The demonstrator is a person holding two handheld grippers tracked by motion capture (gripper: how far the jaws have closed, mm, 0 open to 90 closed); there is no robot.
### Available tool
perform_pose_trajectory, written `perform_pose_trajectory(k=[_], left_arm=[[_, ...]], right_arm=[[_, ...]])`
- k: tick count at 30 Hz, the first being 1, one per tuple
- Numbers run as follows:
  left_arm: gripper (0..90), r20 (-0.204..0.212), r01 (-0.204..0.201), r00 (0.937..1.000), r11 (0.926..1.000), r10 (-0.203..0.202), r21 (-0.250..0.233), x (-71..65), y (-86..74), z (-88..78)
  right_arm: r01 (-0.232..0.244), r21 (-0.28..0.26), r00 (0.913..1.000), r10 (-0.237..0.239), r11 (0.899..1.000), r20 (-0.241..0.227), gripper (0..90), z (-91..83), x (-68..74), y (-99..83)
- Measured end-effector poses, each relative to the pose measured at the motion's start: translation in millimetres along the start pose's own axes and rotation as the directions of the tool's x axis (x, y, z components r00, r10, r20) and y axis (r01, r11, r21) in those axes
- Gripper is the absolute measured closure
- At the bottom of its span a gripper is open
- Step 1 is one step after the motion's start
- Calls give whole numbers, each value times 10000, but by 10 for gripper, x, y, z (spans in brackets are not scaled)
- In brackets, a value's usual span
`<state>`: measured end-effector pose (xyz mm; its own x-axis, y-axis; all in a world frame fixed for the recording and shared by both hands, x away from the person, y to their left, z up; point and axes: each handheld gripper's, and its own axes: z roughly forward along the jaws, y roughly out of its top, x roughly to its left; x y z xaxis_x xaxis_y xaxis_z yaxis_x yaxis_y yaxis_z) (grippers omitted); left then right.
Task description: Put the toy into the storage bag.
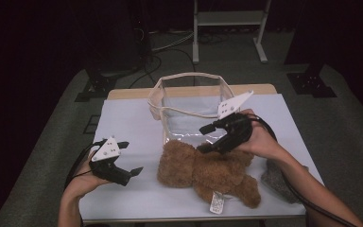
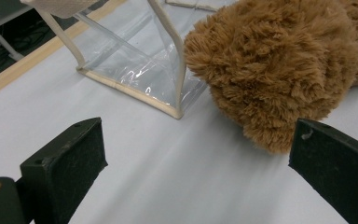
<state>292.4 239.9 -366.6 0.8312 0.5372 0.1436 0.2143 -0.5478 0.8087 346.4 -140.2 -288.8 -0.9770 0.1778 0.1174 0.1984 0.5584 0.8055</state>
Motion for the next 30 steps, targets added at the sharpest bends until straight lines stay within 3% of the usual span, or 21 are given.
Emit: perform_pose_trajectory(k=[8, 13, 17, 22, 27, 30], left_arm=[[30, 25, 57, 10000, 10000, -57, -7, -3, -9, 22], [30, 41, 85, 10000, 10000, -85, 34, 1, -20, 28], [30, 90, 46, 9999, 10000, -46, 68, -1, -20, 35], [30, 122, 108, 9999, 9999, -109, 80, 6, -31, 45], [30, 146, 137, 9998, 9999, -138, 94, 7, -38, 55], [30, 157, 142, 9998, 9998, -144, 123, 8, -40, 58]], right_arm=[[-10, 1050, 9995, -23, 9945, 315, 256, 303, 29, -338], [81, 1513, 9983, -167, 9885, 557, 244, 384, 47, -465], [75, 1756, 9968, -213, 9844, 764, 232, 436, 42, -555], [-23, 1744, 9979, -90, 9847, 641, 181, 516, 30, -665], [267, 1919, 9968, -405, 9811, 687, 163, 587, 49, -703], [187, 1957, 9967, -338, 9805, 742, 157, 606, 58, -706]])
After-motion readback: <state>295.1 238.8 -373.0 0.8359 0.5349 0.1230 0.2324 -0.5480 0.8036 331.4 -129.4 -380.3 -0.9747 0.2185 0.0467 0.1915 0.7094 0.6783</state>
